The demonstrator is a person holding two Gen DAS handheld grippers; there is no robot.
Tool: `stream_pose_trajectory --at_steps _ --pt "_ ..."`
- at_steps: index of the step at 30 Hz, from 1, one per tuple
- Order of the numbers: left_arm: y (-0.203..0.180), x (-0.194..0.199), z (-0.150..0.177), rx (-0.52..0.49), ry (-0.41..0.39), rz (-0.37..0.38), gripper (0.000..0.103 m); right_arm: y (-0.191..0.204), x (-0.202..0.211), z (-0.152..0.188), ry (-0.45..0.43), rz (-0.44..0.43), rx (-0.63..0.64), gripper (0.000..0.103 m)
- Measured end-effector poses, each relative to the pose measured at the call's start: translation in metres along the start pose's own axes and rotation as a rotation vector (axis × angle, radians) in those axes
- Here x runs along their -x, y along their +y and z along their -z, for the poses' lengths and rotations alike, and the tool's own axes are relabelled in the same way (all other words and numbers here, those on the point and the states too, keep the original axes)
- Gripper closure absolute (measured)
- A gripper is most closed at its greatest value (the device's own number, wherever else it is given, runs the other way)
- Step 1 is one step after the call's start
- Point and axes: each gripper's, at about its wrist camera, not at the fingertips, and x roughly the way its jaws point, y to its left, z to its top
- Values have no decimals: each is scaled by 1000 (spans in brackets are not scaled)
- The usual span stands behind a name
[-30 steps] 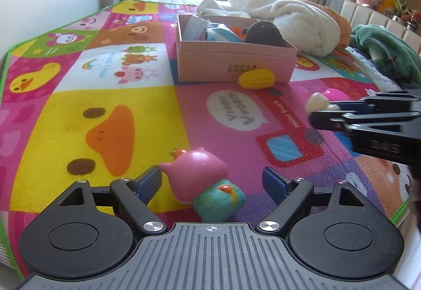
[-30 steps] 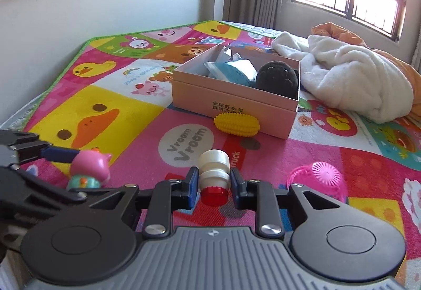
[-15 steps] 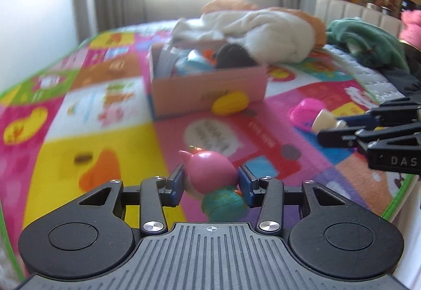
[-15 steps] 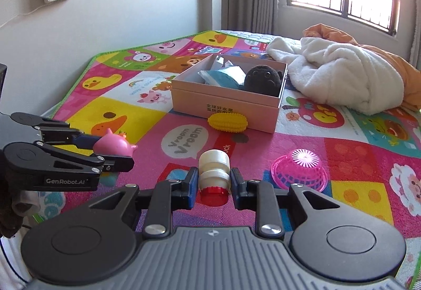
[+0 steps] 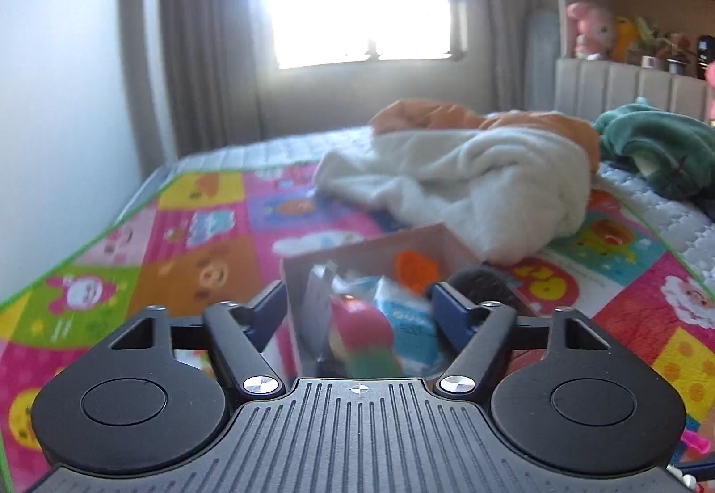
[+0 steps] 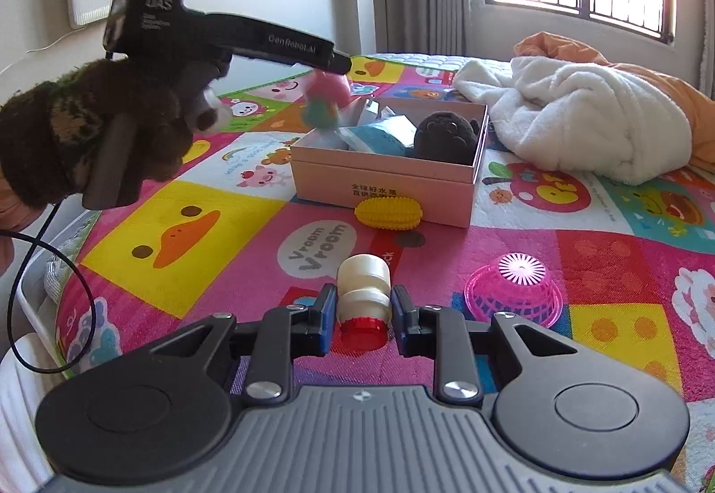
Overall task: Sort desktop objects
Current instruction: 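Carry the doll and bottle into the pink box and open both tools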
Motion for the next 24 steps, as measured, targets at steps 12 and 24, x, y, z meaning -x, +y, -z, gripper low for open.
stream_pose_trajectory --at_steps 12,24 --pt "11 43 106 207 336 72 0 -14 -22 -87 -61 -35 -30 78" --pt "6 56 130 264 275 63 0 -40 -75 -170 -193 91 -85 37"
